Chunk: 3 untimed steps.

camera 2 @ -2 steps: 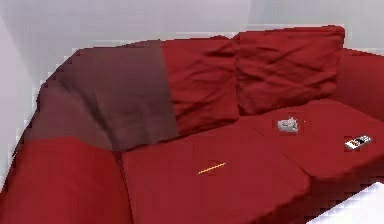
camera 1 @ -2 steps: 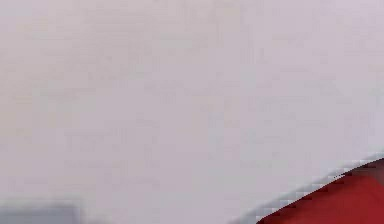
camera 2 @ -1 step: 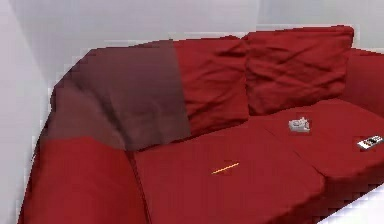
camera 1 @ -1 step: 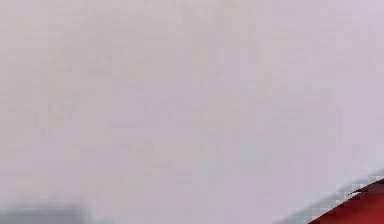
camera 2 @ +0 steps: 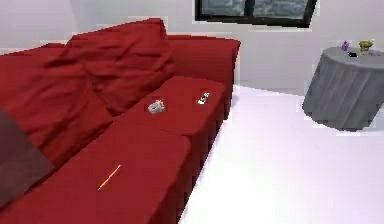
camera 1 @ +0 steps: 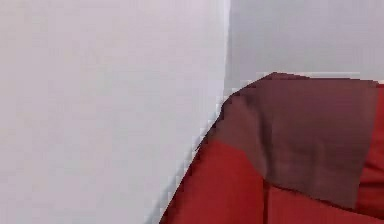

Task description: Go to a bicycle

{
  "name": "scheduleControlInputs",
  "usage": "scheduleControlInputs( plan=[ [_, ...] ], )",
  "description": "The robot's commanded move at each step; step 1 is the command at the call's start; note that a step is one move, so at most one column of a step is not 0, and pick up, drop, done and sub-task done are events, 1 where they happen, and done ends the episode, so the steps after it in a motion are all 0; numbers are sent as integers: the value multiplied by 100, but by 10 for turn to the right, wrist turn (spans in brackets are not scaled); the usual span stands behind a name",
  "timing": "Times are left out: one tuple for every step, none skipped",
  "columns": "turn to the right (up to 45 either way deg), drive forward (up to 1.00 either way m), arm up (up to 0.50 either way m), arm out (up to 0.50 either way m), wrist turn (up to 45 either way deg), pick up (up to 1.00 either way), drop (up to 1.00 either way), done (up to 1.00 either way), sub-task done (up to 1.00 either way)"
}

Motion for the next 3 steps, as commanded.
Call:
scheduleControlInputs(
  plan=[
    [450,0,0,0,0,0,0,0,0],
    [450,0,0,0,0,0,0,0,0],
    [240,0,0,0,0,0,0,0,0]
  ],
)
